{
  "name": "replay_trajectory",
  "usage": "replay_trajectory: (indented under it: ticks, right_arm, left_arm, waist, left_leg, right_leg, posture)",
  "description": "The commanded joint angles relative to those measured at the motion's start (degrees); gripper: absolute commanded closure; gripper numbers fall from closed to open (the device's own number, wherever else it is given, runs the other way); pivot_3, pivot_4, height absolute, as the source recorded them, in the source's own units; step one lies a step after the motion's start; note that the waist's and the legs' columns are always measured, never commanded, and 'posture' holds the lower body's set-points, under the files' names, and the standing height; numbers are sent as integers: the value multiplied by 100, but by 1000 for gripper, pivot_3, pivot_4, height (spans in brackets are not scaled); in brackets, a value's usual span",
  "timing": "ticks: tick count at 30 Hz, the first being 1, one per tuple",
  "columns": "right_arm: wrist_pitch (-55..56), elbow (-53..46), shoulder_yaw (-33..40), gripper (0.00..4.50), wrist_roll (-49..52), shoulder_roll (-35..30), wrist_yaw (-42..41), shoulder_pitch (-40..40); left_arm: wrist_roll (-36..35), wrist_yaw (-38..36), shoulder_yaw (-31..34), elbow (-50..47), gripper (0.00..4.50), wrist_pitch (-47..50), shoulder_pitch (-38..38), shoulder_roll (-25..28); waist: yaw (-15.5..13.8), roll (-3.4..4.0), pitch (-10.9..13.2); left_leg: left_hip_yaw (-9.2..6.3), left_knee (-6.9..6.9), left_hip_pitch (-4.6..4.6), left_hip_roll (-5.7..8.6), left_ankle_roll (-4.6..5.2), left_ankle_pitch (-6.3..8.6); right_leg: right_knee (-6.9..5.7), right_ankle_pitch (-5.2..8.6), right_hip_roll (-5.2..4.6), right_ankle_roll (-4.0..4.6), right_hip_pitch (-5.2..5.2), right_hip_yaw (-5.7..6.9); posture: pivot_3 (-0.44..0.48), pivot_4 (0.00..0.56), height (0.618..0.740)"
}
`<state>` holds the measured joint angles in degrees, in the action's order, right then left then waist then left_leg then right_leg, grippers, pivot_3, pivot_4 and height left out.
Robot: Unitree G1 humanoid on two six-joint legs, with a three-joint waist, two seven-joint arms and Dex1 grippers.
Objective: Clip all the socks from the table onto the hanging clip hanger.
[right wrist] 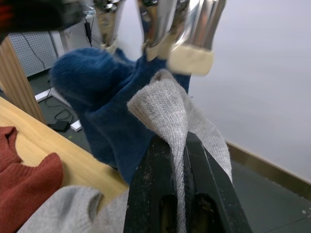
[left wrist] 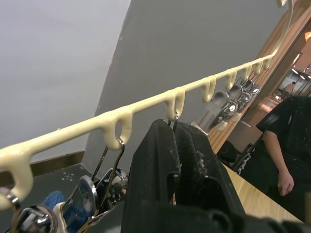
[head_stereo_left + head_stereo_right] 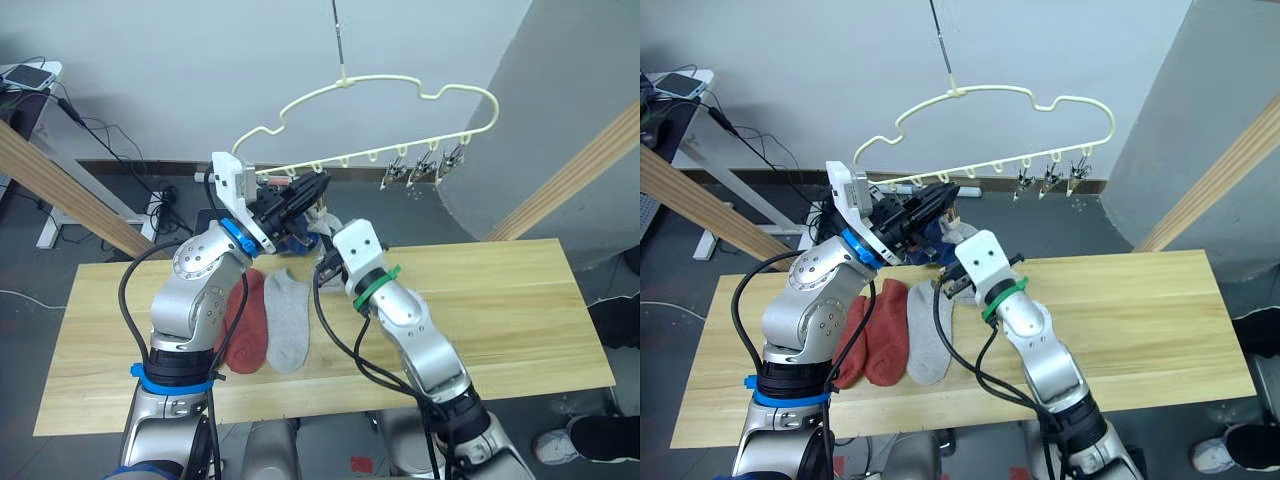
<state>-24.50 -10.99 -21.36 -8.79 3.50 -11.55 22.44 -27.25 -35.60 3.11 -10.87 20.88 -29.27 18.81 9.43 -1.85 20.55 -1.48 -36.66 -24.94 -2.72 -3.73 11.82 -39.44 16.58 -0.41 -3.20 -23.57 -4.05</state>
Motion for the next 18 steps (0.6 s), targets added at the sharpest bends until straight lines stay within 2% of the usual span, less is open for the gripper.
replay_trajectory:
  ticks: [1,18]
  right_arm:
    - [-336,-319,77,4466,144,51,-167,274]
    - [-377,-590,116,4466,151,-25,-157,513]
  left_arm:
    - [-114,-48,40,-240,4500,-22,-19,27]
    - [-60,-72,12,-190,4500,-81,0,22]
  waist:
    - [4,0,0]
    - [15,0,0]
  left_leg:
    - [2,0,0,1,0,0]
    - [2,1,0,1,0,0]
  right_leg:
    - [1,0,-1,0,0,-1]
    - [1,0,-1,0,-1,-1]
  posture:
    - [-297,353,732]
    - [-301,345,732]
